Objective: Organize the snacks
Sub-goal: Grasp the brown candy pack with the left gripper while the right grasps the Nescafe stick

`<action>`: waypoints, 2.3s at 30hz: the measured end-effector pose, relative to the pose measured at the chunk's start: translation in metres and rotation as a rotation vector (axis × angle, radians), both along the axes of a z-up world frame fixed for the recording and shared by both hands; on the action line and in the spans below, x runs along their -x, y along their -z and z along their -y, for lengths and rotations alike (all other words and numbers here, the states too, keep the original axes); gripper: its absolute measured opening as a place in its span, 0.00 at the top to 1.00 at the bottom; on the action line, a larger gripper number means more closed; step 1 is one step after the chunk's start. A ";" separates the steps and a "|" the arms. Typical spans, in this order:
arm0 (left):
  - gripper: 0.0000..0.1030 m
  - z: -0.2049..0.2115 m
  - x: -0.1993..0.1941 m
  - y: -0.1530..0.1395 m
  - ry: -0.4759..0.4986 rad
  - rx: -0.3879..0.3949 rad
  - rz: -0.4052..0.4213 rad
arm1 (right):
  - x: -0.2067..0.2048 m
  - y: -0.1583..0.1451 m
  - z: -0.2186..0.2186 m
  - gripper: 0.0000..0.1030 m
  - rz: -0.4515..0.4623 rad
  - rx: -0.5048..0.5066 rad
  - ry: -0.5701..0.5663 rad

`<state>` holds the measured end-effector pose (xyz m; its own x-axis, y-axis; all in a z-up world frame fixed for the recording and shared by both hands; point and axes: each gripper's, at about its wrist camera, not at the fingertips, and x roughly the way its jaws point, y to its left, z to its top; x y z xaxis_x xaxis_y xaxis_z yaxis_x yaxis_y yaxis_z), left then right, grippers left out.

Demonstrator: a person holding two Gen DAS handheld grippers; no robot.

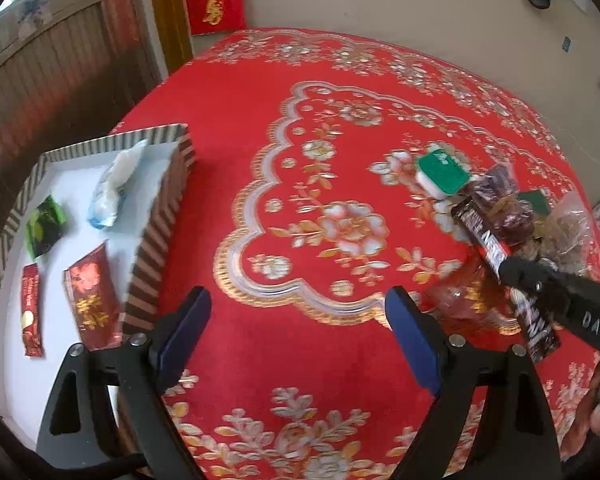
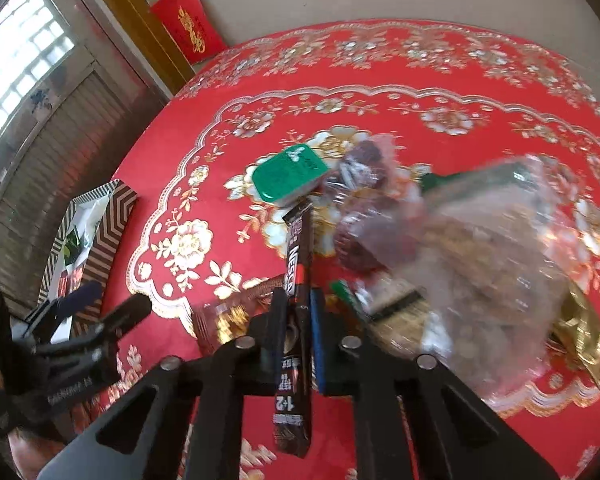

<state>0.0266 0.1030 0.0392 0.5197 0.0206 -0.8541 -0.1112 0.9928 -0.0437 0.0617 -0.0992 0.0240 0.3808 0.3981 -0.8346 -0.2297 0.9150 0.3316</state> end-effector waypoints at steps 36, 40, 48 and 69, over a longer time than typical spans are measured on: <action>0.14 0.118 -0.028 0.007 0.754 -0.250 0.008 | 0.054 0.010 0.039 0.61 -0.040 -0.025 -0.008; 0.14 0.110 -0.031 0.012 0.629 -0.149 -0.062 | 0.055 0.011 0.040 0.59 -0.049 -0.041 -0.007; 0.14 0.096 -0.035 0.019 0.376 0.007 -0.170 | 0.057 0.009 0.049 0.56 -0.056 -0.066 0.006; 0.11 0.117 -0.034 0.027 0.449 -0.068 -0.128 | 0.069 0.004 0.027 0.48 0.007 0.075 -0.026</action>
